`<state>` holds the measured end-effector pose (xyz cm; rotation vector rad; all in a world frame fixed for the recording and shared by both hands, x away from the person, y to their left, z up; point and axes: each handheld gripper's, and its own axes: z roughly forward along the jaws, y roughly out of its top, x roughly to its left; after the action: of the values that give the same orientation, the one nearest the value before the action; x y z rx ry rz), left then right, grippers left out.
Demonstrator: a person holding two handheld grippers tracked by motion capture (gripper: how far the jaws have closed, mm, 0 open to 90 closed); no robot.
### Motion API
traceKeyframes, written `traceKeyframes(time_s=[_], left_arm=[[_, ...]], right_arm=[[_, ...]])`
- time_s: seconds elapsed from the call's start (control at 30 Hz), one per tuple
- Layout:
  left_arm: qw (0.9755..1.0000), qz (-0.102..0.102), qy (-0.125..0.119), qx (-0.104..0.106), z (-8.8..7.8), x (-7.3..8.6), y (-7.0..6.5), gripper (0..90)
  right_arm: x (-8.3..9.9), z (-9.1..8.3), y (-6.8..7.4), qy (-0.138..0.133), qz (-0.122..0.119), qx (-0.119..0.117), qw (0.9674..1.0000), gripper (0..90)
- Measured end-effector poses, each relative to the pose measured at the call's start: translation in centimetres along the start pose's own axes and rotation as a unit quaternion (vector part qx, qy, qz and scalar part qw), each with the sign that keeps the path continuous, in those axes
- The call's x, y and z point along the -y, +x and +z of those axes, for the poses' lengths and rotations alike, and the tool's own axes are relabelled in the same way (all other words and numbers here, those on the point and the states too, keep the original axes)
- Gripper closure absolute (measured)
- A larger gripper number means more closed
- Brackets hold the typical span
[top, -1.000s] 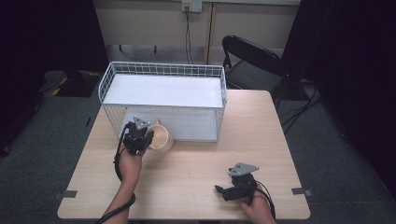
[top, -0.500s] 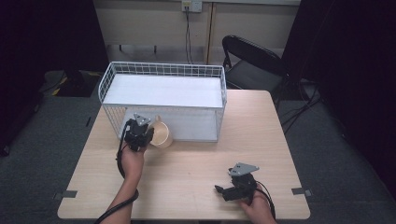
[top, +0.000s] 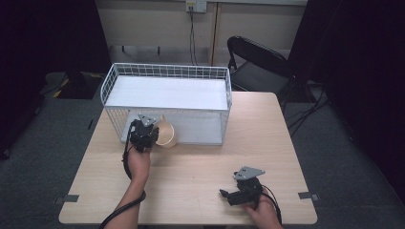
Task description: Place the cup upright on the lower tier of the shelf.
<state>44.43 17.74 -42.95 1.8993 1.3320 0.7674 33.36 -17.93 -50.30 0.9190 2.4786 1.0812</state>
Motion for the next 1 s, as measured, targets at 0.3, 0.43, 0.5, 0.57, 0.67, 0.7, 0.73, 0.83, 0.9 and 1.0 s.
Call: traceKeyframes(time_s=[0.3, 0.43, 0.5, 0.57, 0.67, 0.7, 0.73, 0.83, 0.9, 1.0], left_arm=[[1.0, -0.006, -0.002, -0.007, 0.5, 0.0, -0.2, 82.8], [0.9999, -0.011, -0.006, -0.01, 0.7, 0.0, -0.2, 82.8], [0.9999, -0.012, -0.006, -0.01, 0.7, -0.1, -0.2, 82.8], [0.9998, -0.012, -0.006, -0.012, 0.8, -0.1, -0.2, 82.8], [0.9998, -0.01, -0.008, -0.016, 0.9, -0.1, -0.2, 82.8], [0.9998, -0.01, -0.008, -0.016, 1.0, -0.1, -0.2, 82.8], [0.9998, -0.01, -0.008, -0.016, 1.0, -0.1, -0.2, 82.8], [0.9998, -0.009, -0.008, -0.018, 1.0, -0.1, -0.2, 82.8], [0.9997, -0.014, -0.009, -0.019, 1.1, -0.1, -0.2, 82.8], [0.9995, -0.019, -0.009, -0.024, 1.2, 0.0, 0.0, 82.7]], right_arm=[[0.0, 0.0, 0.0, 0.0, 0.0, 0.0, 1.0, 12.9], [0.0, 0.0, 0.0, 0.0, 0.0, 0.0, 1.0, 12.9], [0.0, 0.0, 0.0, 0.0, 0.0, 0.0, 1.0, 12.9], [0.0, 0.0, 0.0, 0.0, 0.0, 0.0, 1.0, 12.9], [0.0, 0.0, 0.0, 0.0, 0.0, 0.0, 1.0, 12.9], [0.0, 0.0, 0.0, 0.0, 0.0, 0.0, 1.0, 12.9], [0.0, 0.0, 0.0, 0.0, 0.0, 0.0, 1.0, 12.9], [0.0, 0.0, 0.0, 0.0, 0.0, 0.0, 1.0, 12.9], [0.0, 0.0, 0.0, 0.0, 0.0, 0.0, 1.0, 12.9], [0.0, 0.0, 0.0, 0.0, 0.0, 0.0, 1.0, 12.9]])
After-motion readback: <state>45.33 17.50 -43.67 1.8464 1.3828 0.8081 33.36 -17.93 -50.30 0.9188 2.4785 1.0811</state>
